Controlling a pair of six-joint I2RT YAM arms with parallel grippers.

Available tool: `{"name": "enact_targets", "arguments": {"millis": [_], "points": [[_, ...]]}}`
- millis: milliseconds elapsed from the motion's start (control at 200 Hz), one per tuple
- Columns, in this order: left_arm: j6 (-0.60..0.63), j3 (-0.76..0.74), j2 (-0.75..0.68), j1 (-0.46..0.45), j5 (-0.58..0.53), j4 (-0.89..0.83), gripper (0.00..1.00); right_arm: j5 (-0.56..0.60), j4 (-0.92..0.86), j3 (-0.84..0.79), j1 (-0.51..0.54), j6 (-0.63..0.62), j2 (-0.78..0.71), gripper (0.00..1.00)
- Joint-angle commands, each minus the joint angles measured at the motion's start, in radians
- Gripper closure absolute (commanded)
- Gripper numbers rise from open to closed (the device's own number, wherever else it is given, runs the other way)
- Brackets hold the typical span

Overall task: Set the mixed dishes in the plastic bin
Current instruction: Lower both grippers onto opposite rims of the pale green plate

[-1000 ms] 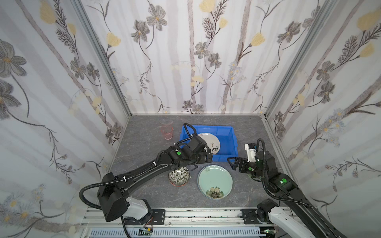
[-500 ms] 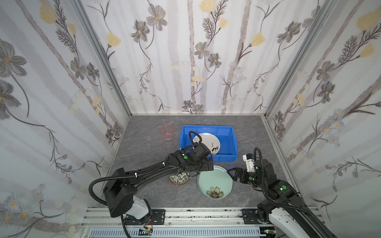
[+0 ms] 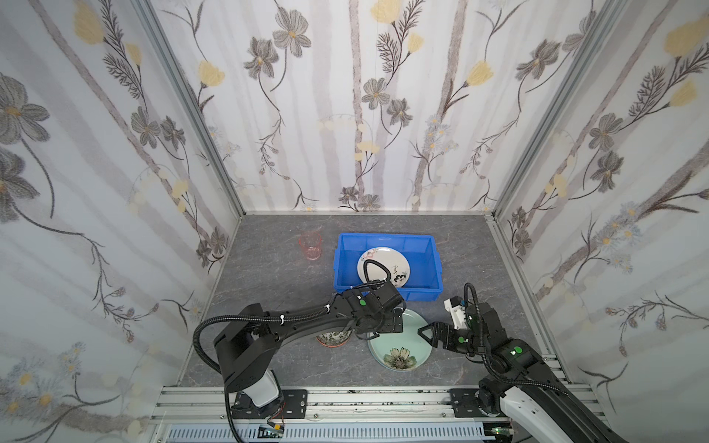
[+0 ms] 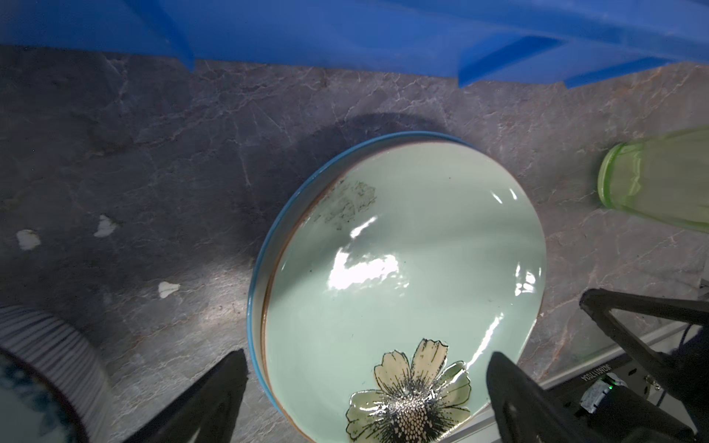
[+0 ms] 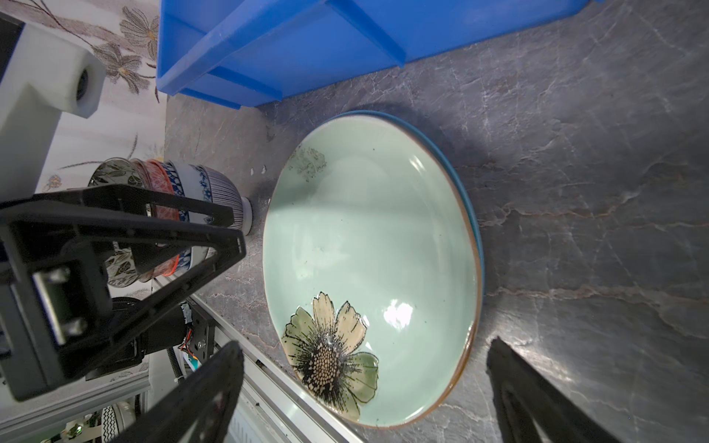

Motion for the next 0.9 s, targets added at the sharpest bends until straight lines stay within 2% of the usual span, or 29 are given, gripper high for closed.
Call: {"name": "enact_targets", "arguments": {"millis": [0, 410, 894], "points": [[-0.034, -0.010, 0.008, -0.005, -0.028, 0.006, 0.00, -0.024, 0.053, -0.014, -0.004, 0.005, 0.005, 0.03], [-0.043, -0.014, 0.048, -0.017, -0.032, 0.020, 0.00, -0.081, 0.123, -0.046, -0.022, 0.016, 0.052, 0.06], [-0.031, -0.035, 0.076, -0.018, 0.013, 0.093, 0.00, -0.093, 0.141, -0.050, -0.035, 0.006, 0.106, 0.07]]}}
